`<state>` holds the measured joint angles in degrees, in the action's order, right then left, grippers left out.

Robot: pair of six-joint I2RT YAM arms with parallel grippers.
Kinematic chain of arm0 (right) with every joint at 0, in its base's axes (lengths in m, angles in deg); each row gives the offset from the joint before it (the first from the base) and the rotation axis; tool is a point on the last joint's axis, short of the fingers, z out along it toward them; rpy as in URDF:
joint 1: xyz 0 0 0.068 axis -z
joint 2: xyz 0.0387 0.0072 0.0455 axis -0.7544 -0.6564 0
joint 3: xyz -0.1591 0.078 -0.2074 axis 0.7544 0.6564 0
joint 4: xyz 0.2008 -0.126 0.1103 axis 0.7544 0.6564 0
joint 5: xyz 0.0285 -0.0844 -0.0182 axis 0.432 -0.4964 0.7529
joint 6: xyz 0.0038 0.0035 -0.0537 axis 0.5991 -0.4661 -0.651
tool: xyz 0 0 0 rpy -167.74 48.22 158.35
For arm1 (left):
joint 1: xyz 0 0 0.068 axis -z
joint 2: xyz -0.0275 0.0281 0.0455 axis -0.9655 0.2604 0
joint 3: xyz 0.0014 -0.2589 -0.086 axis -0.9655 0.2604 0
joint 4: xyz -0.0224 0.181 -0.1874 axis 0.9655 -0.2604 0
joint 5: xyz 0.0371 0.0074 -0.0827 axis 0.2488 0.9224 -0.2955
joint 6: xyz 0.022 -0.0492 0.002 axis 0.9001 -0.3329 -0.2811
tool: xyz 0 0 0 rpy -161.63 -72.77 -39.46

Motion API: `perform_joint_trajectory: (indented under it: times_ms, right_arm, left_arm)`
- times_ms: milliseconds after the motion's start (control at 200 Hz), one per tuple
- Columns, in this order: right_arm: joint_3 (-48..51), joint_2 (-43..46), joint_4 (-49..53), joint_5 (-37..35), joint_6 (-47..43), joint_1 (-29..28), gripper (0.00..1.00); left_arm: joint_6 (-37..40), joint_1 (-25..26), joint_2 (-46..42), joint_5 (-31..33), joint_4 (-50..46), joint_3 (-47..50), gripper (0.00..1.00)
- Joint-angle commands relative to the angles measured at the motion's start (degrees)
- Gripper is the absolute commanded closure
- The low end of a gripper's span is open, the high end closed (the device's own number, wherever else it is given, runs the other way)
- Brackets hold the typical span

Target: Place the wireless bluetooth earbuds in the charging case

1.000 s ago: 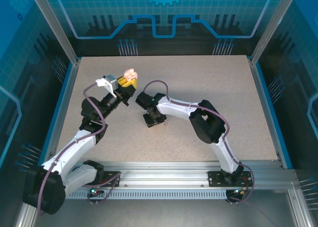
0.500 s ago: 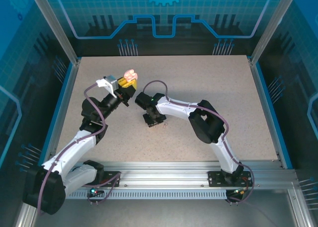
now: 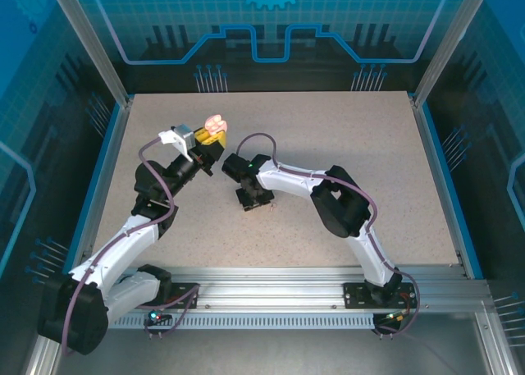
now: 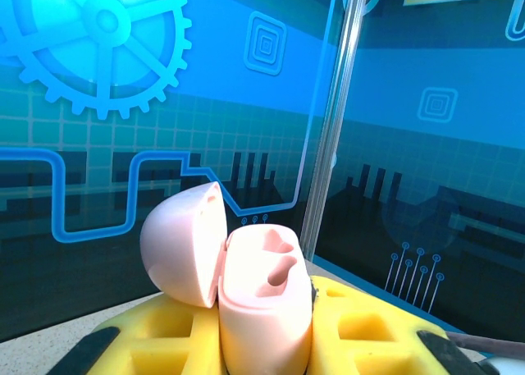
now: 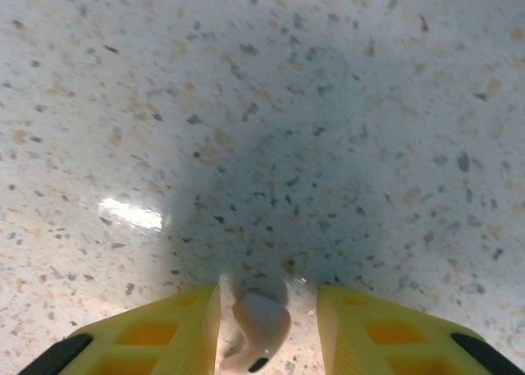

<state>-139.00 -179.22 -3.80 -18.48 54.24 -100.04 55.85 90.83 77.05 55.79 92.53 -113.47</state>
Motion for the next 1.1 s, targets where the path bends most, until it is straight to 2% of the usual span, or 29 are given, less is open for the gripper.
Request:
perform_joint_trajectory:
  times_ms: [0,340,615,950,1096]
  right_arm:
    - [-1.5,-1.71,3.96,-0.18,5.78,-0.87,0.62]
    - [-1.35,-3.43,3.05,3.17,15.51,0.92,0.67]
    - [-3.22,-4.18,3.83,3.45,17.1,1.68,0.7]
    - [-1.84,-1.2,2.84,4.18,18.38,0.46,0.54]
    - [-2.23,-1.65,4.74,2.41,17.58,-0.11,0.51]
  left_arm:
    - [-0.18,0.19,-1.09,1.28,3.35,0.39,1.0]
    - [-0.88,0.23,-0.83,1.37,4.63,1.13,1.0]
    - [-1.05,0.2,-0.47,1.25,5.56,1.4,1.0]
    - [-1.06,0.14,-0.23,1.26,5.76,1.35,1.0]
    - [-1.32,0.18,-0.2,1.19,6.12,1.34,1.0]
